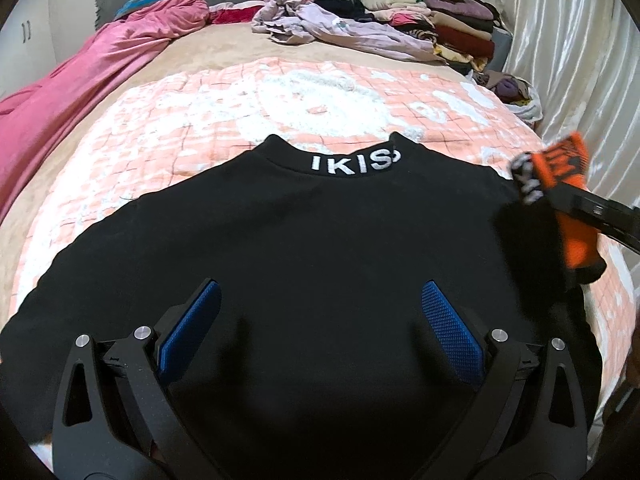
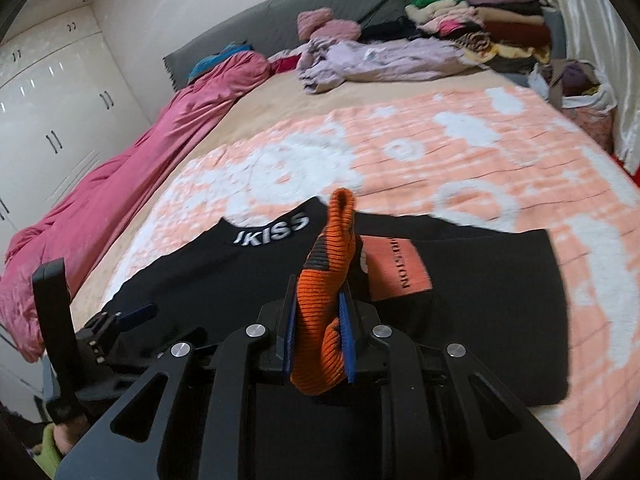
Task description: Fold small clothes
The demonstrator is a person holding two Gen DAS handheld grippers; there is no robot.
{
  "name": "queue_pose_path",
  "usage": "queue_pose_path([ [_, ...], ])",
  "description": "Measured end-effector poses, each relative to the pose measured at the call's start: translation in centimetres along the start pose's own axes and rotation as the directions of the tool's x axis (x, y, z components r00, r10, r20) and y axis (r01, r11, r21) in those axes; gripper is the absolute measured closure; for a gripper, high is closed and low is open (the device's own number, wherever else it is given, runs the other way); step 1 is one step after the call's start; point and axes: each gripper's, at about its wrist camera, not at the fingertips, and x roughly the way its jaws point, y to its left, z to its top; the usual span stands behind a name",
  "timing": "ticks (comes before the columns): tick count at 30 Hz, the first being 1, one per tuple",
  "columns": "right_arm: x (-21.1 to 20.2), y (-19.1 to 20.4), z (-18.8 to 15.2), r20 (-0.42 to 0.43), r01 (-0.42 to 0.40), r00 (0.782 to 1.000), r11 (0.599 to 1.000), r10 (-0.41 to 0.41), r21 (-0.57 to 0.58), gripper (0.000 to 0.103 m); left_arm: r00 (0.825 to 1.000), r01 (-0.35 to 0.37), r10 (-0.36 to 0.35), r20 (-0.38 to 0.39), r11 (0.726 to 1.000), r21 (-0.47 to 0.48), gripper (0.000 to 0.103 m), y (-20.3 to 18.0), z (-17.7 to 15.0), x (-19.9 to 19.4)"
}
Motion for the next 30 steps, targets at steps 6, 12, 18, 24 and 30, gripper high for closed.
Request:
queue_pose_path([
  [6, 1.7, 1.6, 0.4, -0.022, -0.055, 0.998, 0.998, 0.055, -0.003, 0.082, 0.999, 0.051, -0.051, -0.005, 0.999, 0.001, 0.009, -0.3, -0.3, 0.2],
  [12, 1.3, 1.7, 0.2, -0.007, -0.022, 1.000, 0.999, 0.022, -0.026, 0.075, 0.994, 0.112, -0.112, -0.008, 0.994, 0.004, 0.010, -1.0, -0.4, 0.4],
  [18, -1.5, -1.1, -0.4, 0.051, 0.073, 0.996, 0.997, -0.074, 0.006, 0.071, 0.978, 0.207, -0.205, -0.038, 0.977, 0.044, 0.030, -4.1, -0.6, 1.1],
  [24, -5.8, -4.5, -1.9, 0.134, 0.156, 0.977, 0.985, -0.164, 0.070, 0.069, 0.935, 0.340, -0.341, -0.102, 0.940, -0.029, 0.044, -5.9, -0.4, 3.1],
  [30, -7.9, -6.8, -4.2, 0.162, 0.195, 0.963, 0.972, -0.215, 0.129, 0.069, 0.931, 0.340, -0.349, -0.111, 0.936, -0.092, 0.052, -7.0, -0.3, 5.1],
])
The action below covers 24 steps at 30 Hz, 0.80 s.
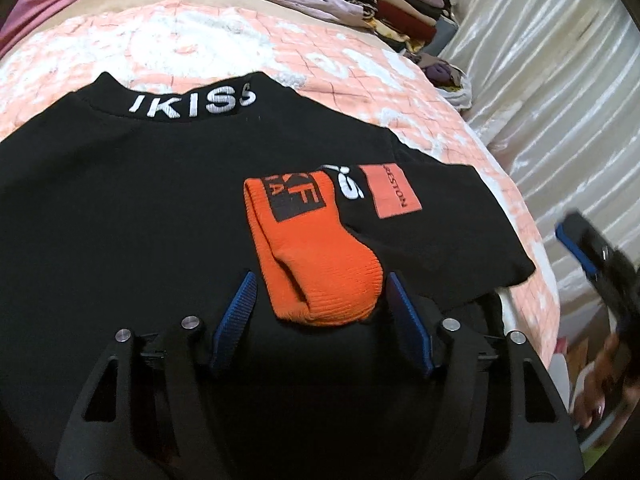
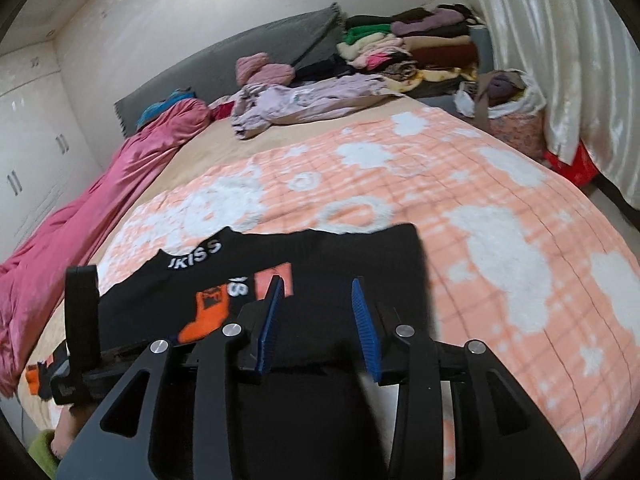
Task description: Fold small clothes
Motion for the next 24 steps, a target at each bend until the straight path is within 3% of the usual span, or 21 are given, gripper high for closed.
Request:
queue_pose_path([
  [5, 0.2, -1.3, -1.3, -0.018, 0.026, 1.000, 0.999, -0.026, 0.034, 0.068, 0.999, -0.032, 0.030, 0.024, 0.998, 0.052, 0.092, -1.2, 0.2, 0.2],
  [13, 0.7, -1.4, -1.7, -0.027, 0.029, 0.999, 0.998, -0.027, 0.053, 0.068, 0.989, -0.099, 0.080, 0.126, 0.984, 0.150, 0.096, -1.6, 0.5, -3.3],
  [24, 1.1, 1.5, -2.1, -0.055, -0.030, 0.998, 0.999, 0.031, 0.022, 0.068, 0.957, -0.215, 0.202, 0.209, 0.976, 0.042, 0.096, 3.5, 0.5, -8.7],
])
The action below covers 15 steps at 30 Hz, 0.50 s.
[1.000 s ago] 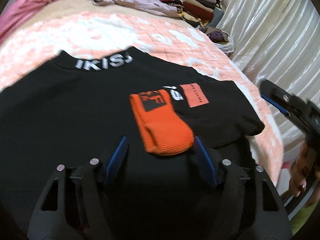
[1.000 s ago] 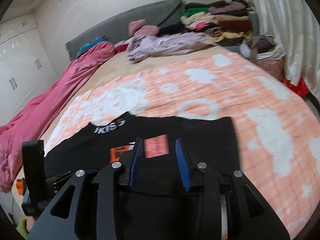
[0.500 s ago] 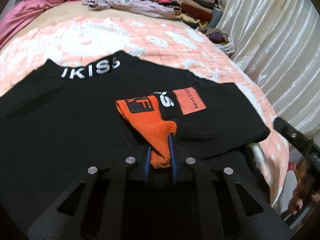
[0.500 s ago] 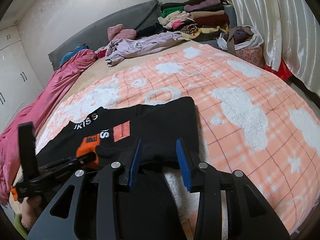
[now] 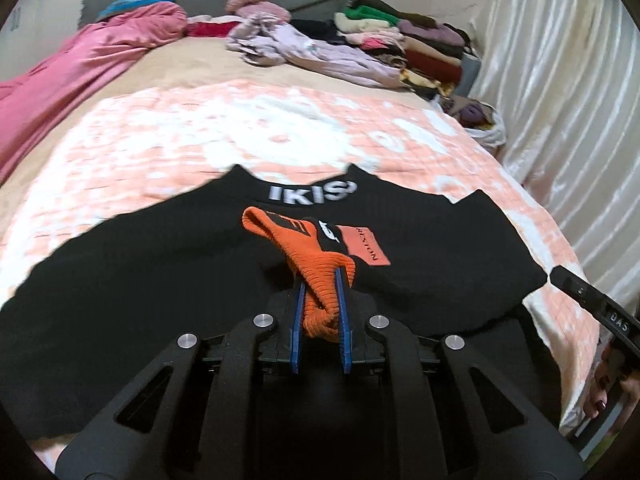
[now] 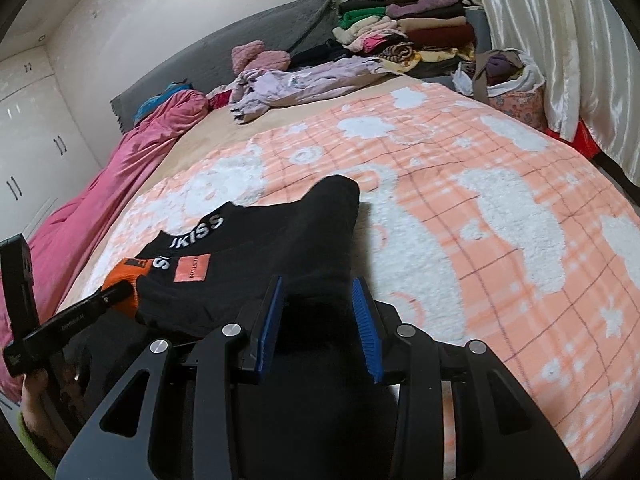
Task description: Fold small clothes
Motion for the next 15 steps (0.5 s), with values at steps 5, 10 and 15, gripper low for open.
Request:
queue_pose_path([
  [5, 0.3, 1.5, -0.9, -0.022, -0.020, 1.000, 0.999, 0.019, -0.035, 0.068, 0.998, -0.048, 0.048, 0.038, 0.999, -0.004, 0.096, 1.3, -0.1, -1.8],
  [10, 0.9, 1.8, -1.6, -0.043, 0.000, 0.999, 0.998, -0.003, -0.063, 0.068, 0.993, -0.113, 0.114, 0.041, 0.993, -0.019, 0.096, 3.6, -0.7, -2.6],
  [15, 1.4, 1.7, -2.3, -0.071, 0.016, 0.997, 0.998, -0.020, -0.065, 0.067, 0.992, -0.123, 0.122, -0.027, 0.992, -0.040, 0.091, 5.2, -1.5, -1.6],
])
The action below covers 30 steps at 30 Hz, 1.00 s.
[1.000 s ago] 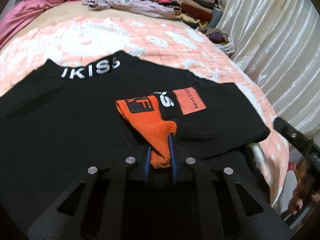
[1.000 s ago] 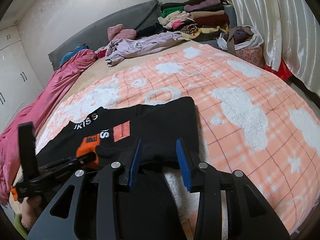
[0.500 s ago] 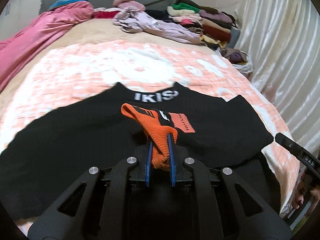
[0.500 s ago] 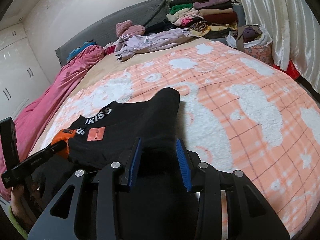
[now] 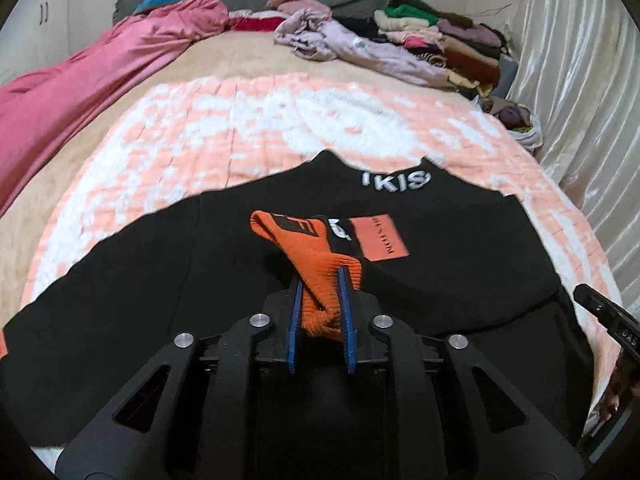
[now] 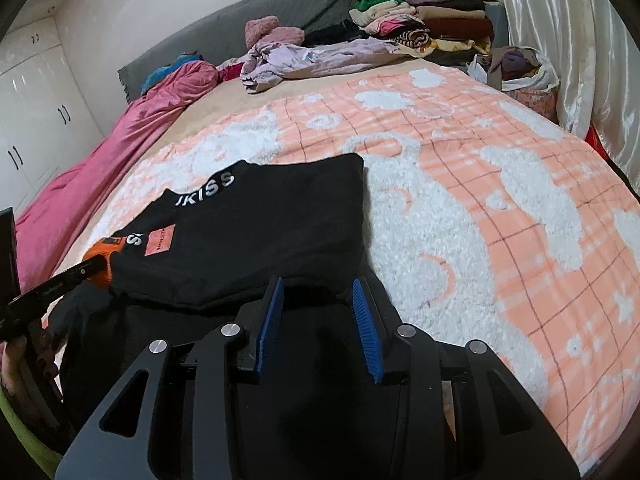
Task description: Fold small clothes
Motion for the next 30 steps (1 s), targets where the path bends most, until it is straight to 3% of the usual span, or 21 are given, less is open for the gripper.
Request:
queue_pose_path([
  [6, 0.1, 0.3, -0.3, 0.001, 0.015, 1.000, 1.000, -0.015, -0.018, 0.064, 0.999, -0.014, 0.015, 0.032, 0.999, -0.034, 0.088, 1.8, 0.2, -1.7],
  [12, 0.3, 1.4, -0.2, 0.011, 0.016, 1.000, 0.999, -0.016, -0.051, 0.064, 0.993, -0.071, 0.080, 0.087, 0.993, -0.098, 0.087, 4.3, 0.9, -3.2],
  [14, 0.5, 1.8, 0.2, 0.015, 0.019, 1.000, 0.998, -0.018, -0.059, 0.064, 0.993, -0.063, 0.069, 0.092, 0.996, -0.071, 0.083, 3.4, 1.0, -3.1],
  [19, 0.9, 3.6, 1.4, 0.033, 0.003, 0.999, 0.995, 0.000, -0.099, 0.063, 0.989, -0.068, 0.052, 0.135, 0.991, 0.116, 0.076, -2.0, 0.9, -2.7],
  [22, 1.3, 4.6, 2.1, 0.037, 0.000, 0.999, 0.993, 0.005, -0.119, 0.062, 0.995, -0.075, 0.060, 0.082, 0.980, 0.186, 0.075, -3.7, 0.3, -0.4],
  [24, 1.7, 5.2, 2.4, 0.034, -0.001, 0.999, 0.991, 0.006, -0.137, 0.062, 0.997, -0.072, 0.074, 0.000, 0.977, 0.199, 0.075, -3.7, -0.3, 1.8],
  [26, 2.2, 5.8, 2.7, 0.026, -0.005, 1.000, 0.988, 0.009, -0.152, 0.062, 0.989, -0.079, 0.100, -0.114, 0.982, 0.171, 0.067, -2.5, -1.2, 3.5],
  [30, 3.8, 6.1, 2.9, -0.009, 0.000, 1.000, 0.986, -0.002, -0.166, 0.062, 0.987, 0.012, -0.007, -0.160, 0.999, 0.036, 0.061, 0.4, -1.7, 2.7],
])
